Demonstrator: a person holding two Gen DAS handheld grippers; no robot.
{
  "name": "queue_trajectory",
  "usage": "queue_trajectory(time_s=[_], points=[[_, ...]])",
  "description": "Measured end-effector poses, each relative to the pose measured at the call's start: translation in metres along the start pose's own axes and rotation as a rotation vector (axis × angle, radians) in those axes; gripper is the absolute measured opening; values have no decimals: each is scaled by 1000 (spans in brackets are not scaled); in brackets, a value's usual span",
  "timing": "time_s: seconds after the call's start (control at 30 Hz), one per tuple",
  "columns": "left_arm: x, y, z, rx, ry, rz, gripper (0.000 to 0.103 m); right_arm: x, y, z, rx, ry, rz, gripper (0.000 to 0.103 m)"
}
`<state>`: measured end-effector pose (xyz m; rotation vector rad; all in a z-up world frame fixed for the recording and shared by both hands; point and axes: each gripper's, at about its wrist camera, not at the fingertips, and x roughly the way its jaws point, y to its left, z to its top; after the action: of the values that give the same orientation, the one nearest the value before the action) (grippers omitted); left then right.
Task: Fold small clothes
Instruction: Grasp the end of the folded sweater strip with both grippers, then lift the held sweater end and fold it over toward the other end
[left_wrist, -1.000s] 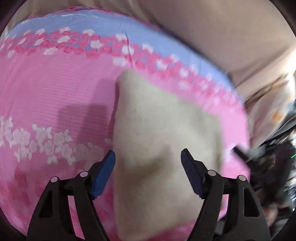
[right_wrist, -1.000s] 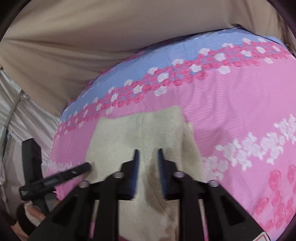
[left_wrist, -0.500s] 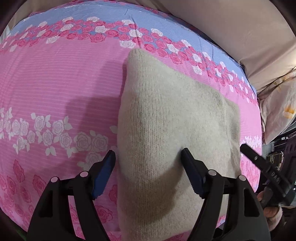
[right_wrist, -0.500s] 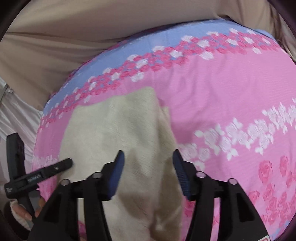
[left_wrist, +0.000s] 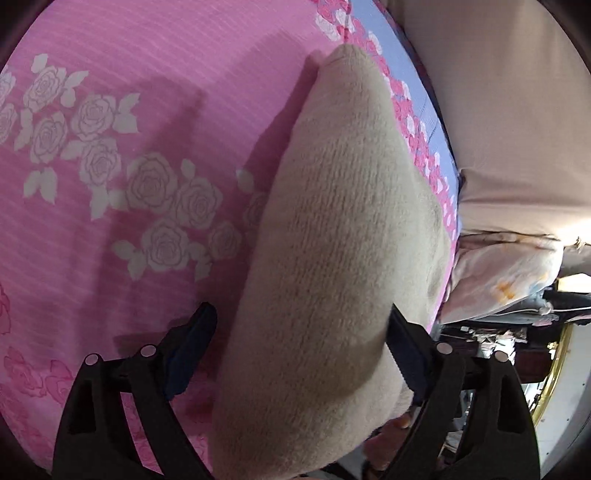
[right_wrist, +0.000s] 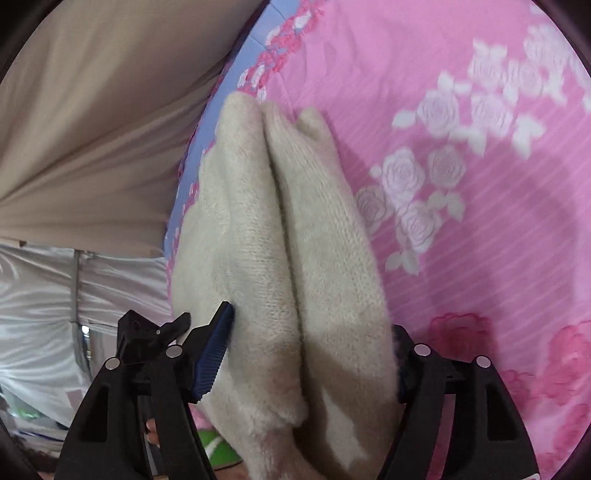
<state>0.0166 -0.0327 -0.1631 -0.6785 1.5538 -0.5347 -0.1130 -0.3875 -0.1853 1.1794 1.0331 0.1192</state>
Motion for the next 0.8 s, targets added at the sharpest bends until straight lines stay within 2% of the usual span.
queue_trajectory(time_s=[0.03,0.07,0.13,0.2,0.3,0.4,0.47,0.57,0.6,0.63,0.67,0.73,0.8], points=[[4,-3,0,12,28,-22,72,4,-1,0,9,-7,10,63],[8,-5,1,16,49,-32,70,6,0,0,9,-12,11,57],[7,-17,0,56,42,-17,56,2,12,2,-35,-29,-1,43],[-1,-33,-2,103,37,-32,50,-11,29,5,-83,-63,-6,37],[-21,-60,-6,138,9,-118,49,-47,57,11,-136,-152,13,31],[-34,-87,-12,193,-11,-166,49,-72,82,16,-223,-206,-24,30],[-29,-94,-13,229,-20,-151,51,-75,84,20,-273,-211,-75,31],[-6,-81,-10,234,-21,-49,59,-45,44,30,-240,-133,-175,34],[13,-67,-8,212,-5,32,60,-34,30,31,-218,-105,-221,40],[23,-60,-6,193,9,86,68,-24,17,30,-195,-89,-245,52],[32,-48,-7,170,13,107,73,-21,7,27,-173,-113,-194,56],[28,-40,-9,141,-12,67,78,-21,-1,26,-129,-133,-167,63],[28,-40,-10,138,-17,70,80,-18,-10,26,-84,-125,-113,62]])
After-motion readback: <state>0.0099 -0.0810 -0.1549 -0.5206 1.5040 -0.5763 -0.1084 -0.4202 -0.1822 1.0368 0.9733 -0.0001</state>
